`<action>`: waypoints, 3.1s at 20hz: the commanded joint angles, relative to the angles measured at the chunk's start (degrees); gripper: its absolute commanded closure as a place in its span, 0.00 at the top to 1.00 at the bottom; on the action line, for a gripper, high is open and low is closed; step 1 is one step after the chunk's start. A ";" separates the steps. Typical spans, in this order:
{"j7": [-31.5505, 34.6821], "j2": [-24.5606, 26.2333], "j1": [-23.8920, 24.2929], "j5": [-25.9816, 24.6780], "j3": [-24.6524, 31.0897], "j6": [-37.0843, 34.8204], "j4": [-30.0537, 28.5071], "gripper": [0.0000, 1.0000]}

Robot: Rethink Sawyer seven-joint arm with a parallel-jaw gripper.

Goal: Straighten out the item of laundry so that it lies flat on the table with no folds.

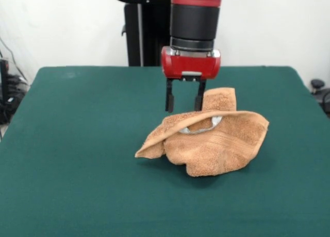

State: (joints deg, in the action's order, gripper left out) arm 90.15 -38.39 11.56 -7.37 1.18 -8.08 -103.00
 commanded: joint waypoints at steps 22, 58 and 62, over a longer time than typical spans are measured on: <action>8.26 2.24 -3.95 -0.53 3.40 -0.21 1.75 1.00; 6.68 -3.23 -6.37 -0.35 1.33 -7.69 0.37 1.00; 6.66 -2.51 -5.27 -1.03 2.17 -5.26 -0.91 1.00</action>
State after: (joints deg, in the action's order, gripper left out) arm 90.15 -43.59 6.14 -7.41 0.15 -10.04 -100.20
